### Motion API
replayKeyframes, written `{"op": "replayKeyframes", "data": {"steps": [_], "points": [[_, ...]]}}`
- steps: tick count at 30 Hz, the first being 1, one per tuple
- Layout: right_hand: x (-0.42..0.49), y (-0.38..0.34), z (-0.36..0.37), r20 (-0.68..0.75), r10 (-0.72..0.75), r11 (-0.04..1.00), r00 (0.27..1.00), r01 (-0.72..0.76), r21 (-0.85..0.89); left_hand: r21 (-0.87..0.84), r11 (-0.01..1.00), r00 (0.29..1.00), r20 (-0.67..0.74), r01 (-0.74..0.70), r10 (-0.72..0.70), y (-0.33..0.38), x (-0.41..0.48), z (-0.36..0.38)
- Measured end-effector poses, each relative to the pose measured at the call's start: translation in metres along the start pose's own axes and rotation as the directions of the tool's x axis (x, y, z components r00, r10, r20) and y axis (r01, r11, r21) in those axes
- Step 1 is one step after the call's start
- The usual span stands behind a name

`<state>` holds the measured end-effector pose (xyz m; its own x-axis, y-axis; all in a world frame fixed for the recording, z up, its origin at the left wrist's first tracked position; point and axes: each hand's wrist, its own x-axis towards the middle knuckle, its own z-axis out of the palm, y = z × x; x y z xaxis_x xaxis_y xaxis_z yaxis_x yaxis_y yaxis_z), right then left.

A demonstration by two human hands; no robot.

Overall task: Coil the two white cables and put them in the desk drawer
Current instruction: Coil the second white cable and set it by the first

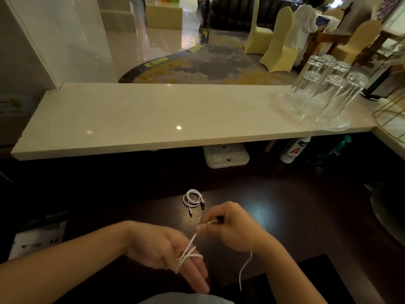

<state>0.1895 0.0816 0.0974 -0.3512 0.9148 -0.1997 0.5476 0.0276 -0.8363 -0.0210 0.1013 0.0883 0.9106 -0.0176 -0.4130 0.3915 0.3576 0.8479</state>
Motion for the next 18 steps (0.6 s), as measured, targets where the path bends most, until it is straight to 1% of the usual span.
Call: {"op": "replayKeyframes", "data": {"steps": [1, 2, 3, 4, 5, 6, 7, 9, 11, 12, 14, 16, 18], "points": [[0.003, 0.008, 0.002, -0.027, 0.013, 0.997, 1.000, -0.011, 0.079, -0.145, 0.983, 0.994, -0.004, -0.109, 0.109, 0.002, -0.002, -0.001], [0.005, 0.016, 0.005, -0.046, 0.026, 0.986, 0.999, -0.018, 0.163, -0.272, 0.940, 0.979, -0.037, -0.204, 0.202, 0.005, -0.003, -0.002], [0.005, 0.021, 0.010, -0.068, 0.047, 0.972, 0.997, -0.030, 0.235, -0.382, 0.877, 0.957, -0.101, -0.290, 0.273, 0.007, -0.003, -0.005], [0.004, 0.026, 0.018, -0.083, 0.058, 0.959, 0.995, -0.033, 0.283, -0.471, 0.804, 0.932, -0.182, -0.363, 0.314, 0.008, -0.002, -0.009], [0.001, 0.028, 0.028, -0.081, 0.073, 0.955, 0.994, -0.046, 0.293, -0.532, 0.731, 0.904, -0.268, -0.428, 0.334, 0.008, -0.001, -0.013], [-0.002, 0.028, 0.039, -0.067, 0.082, 0.958, 0.994, -0.060, 0.279, -0.557, 0.682, 0.879, -0.338, -0.474, 0.335, 0.008, 0.001, -0.017], [-0.005, 0.027, 0.050, -0.057, 0.090, 0.965, 0.994, -0.073, 0.252, -0.554, 0.663, 0.859, -0.395, -0.504, 0.324, 0.006, 0.003, -0.020], [-0.008, 0.023, 0.067, -0.071, 0.093, 0.972, 0.993, -0.075, 0.225, -0.520, 0.676, 0.835, -0.472, -0.522, 0.282, 0.002, 0.007, -0.023], [-0.007, 0.021, 0.069, -0.112, 0.076, 0.985, 0.991, -0.058, 0.160, -0.471, 0.724, 0.827, -0.505, -0.504, 0.247, -0.001, 0.010, -0.024], [-0.008, 0.018, 0.066, -0.110, 0.058, 0.993, 0.992, -0.046, 0.111, -0.437, 0.757, 0.827, -0.512, -0.485, 0.234, -0.002, 0.010, -0.025], [-0.010, 0.011, 0.057, -0.050, 0.018, 1.000, 0.999, -0.019, -0.009, -0.331, 0.852, 0.841, -0.501, -0.405, 0.204, -0.004, 0.010, -0.028], [-0.013, 0.004, 0.046, 0.054, -0.010, 0.992, 0.998, 0.017, -0.123, -0.179, 0.939, 0.860, -0.478, -0.294, 0.178, -0.005, 0.011, -0.029], [-0.013, -0.005, 0.029, 0.099, -0.061, 0.969, 0.993, 0.083, -0.232, -0.084, 0.976, 0.880, -0.452, -0.203, 0.144, -0.006, 0.011, -0.027]]}}
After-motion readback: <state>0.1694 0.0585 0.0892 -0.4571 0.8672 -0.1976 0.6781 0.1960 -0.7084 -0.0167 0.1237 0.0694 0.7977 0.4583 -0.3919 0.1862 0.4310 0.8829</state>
